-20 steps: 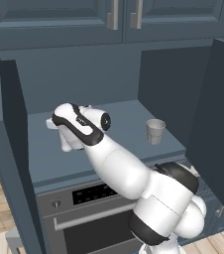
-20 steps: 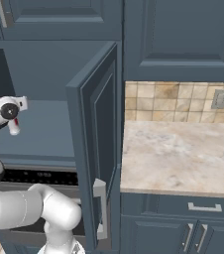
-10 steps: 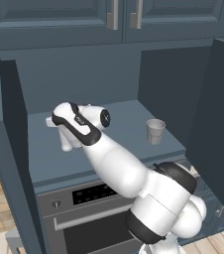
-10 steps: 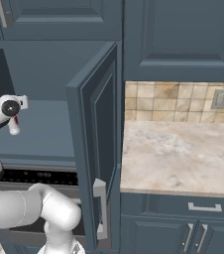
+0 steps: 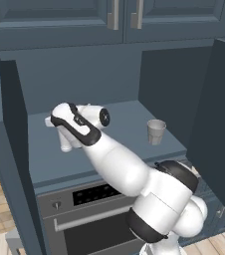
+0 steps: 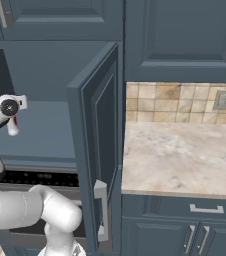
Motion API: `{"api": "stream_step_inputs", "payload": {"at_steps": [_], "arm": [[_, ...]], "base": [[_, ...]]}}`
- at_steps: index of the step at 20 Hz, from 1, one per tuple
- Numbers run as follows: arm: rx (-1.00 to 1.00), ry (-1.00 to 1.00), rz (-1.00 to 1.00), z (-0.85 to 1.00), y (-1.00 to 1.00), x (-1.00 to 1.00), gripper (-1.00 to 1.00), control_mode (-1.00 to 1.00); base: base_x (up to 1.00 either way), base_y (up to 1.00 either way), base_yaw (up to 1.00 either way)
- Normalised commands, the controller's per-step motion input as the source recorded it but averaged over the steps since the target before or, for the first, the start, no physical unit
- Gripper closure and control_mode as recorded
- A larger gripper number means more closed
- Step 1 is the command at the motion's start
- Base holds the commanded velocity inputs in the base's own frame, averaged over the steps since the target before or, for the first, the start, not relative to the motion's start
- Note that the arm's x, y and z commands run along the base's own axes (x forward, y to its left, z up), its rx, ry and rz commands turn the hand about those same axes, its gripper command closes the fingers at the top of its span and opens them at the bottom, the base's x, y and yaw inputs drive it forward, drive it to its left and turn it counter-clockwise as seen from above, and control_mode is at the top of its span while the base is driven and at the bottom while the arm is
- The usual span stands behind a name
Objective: There is a bowl on the dining counter. Grab a lemon wedge from the fridge and place it in the bowl. Then get the liquor bottle and glass cup from the cabinet and place them next to the bowl.
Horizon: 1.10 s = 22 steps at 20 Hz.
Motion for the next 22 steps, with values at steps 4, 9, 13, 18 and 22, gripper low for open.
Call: {"api": "stream_step_inputs", "payload": {"at_steps": [4, 9, 13, 18, 22], "arm": [[0.0, 0.0, 0.0, -0.06, 0.0, -0.14, 1.0, -1.0], [0.0, 0.0, 0.0, -0.05, 0.0, -0.37, 1.0, -1.0], [0.01, -0.09, -0.04, -0.04, -0.01, -0.77, 1.0, -1.0], [0.07, -0.17, -0.03, 0.0, -0.23, -1.0, 1.0, -1.0], [0.1, -0.02, 0.0, 0.35, -0.46, -0.89, 1.0, -1.0]], "base": [[0.0, 0.0, 0.0], [0.0, 0.0, 0.0], [0.0, 0.0, 0.0], [0.0, 0.0, 0.0], [0.0, 0.0, 0.0]]}}
